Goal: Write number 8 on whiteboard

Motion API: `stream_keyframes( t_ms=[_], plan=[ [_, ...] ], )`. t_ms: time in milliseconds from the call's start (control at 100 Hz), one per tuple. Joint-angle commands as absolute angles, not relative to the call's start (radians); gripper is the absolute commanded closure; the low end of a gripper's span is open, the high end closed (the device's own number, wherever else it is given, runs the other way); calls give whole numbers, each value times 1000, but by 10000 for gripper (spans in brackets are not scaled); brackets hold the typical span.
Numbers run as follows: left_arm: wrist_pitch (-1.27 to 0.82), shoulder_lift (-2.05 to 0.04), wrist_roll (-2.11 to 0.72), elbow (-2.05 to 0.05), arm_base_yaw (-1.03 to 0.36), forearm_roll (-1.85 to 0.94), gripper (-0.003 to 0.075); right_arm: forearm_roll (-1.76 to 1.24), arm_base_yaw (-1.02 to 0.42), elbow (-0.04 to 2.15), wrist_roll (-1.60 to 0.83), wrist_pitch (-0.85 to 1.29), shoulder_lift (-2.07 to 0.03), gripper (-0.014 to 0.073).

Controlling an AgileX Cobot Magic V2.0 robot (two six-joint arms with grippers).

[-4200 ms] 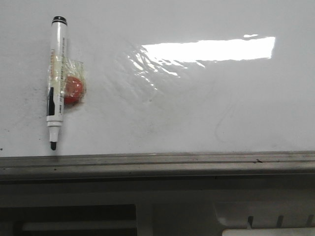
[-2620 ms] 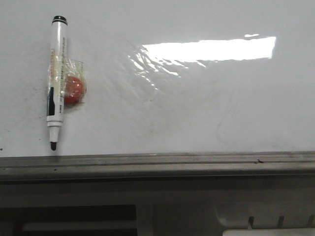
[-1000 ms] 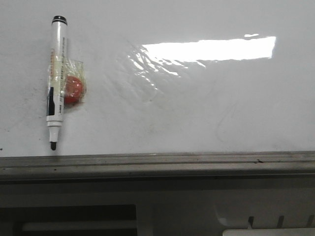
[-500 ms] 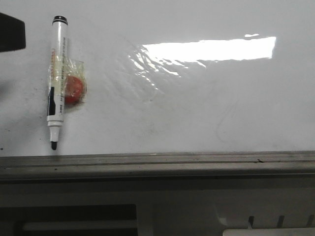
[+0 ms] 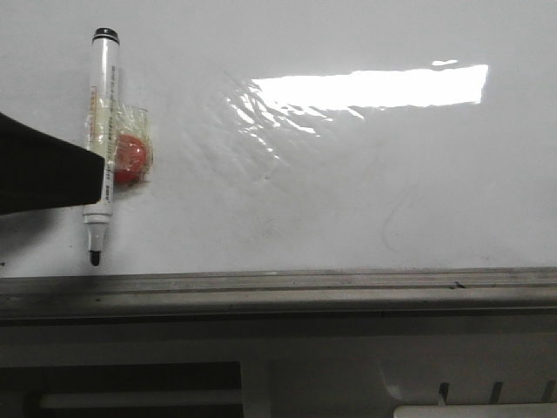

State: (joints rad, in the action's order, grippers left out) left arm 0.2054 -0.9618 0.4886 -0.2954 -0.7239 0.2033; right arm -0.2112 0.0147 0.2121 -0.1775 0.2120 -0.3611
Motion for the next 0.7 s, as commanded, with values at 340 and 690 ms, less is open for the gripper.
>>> stream_keyframes(
  t_ms=[340, 690],
  plan=[
    [366, -1152, 491, -329, -718, 102, 379, -217, -20, 245, -183, 151, -375, 657],
    [326, -1168, 484, -329, -707, 71, 741, -184, -215, 258, -183, 209, -375, 657]
  ],
)
